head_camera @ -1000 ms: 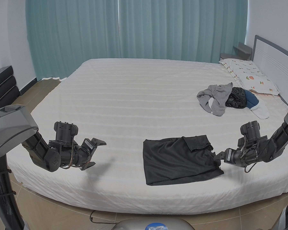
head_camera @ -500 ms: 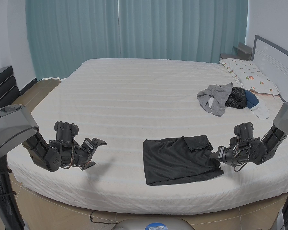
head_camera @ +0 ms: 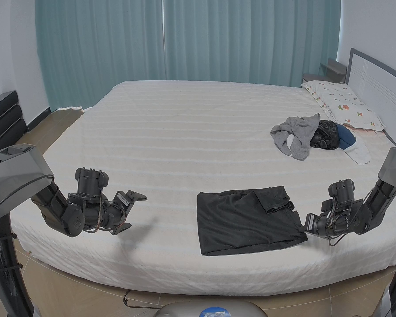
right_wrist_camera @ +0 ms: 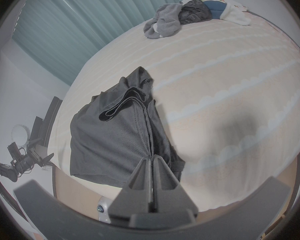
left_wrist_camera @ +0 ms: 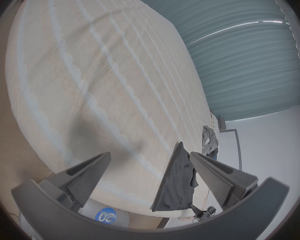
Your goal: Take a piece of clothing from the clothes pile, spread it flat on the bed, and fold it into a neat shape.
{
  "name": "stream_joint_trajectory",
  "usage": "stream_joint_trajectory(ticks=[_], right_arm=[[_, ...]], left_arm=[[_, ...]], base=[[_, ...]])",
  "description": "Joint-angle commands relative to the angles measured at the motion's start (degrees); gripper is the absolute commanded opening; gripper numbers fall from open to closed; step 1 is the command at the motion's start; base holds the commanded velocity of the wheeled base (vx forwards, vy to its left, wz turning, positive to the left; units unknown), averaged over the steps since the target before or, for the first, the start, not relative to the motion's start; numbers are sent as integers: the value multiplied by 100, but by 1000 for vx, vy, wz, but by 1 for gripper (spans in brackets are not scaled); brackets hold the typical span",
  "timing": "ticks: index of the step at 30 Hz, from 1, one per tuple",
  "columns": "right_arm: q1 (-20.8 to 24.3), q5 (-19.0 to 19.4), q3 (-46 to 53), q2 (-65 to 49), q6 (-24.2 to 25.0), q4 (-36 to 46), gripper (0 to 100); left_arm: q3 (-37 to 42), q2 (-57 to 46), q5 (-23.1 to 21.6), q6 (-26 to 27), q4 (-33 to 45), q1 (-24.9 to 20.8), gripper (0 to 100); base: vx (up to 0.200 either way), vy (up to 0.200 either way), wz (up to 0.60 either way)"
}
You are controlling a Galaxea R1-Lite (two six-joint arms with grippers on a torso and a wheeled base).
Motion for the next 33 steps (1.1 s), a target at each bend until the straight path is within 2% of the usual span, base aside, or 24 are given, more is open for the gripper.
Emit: stream_joint_trajectory(ticks=[1,9,11,15,18,22,23,27,33], right_arm=[[-38,4,11,-17,-8,1,100],[-38,22,-59,-272,132,-8,100],[15,101,-130,-448,414,-52,100],[375,250,-393,-456,1187,-271,100],[736,215,-701,-281,1407,-201,100],[1052,197,-815,-166,1583,-210,100],[1245,197,-850,-114,1785,-201,100],[1474,162,-903,220,1890,-201,100],[1544,145,-921,423,1881,-192,100]], left_arm=[[-13,19,-3,-4,-3,1,100],[-22,28,14,-4,-3,1,100],[-22,28,5,5,-3,1,100],[-22,28,-3,5,-3,1,100],[-22,37,5,-4,-3,1,100],[-22,37,5,-4,-3,10,100],[-22,37,14,-4,-3,1,100],[-22,37,14,5,-3,1,100],[-22,46,14,5,-3,1,100]], base=[[0,0,0],[0,0,0],[200,0,0],[200,0,0],[200,0,0],[0,0,0],[0,0,0],[0,0,0],[0,0,0]])
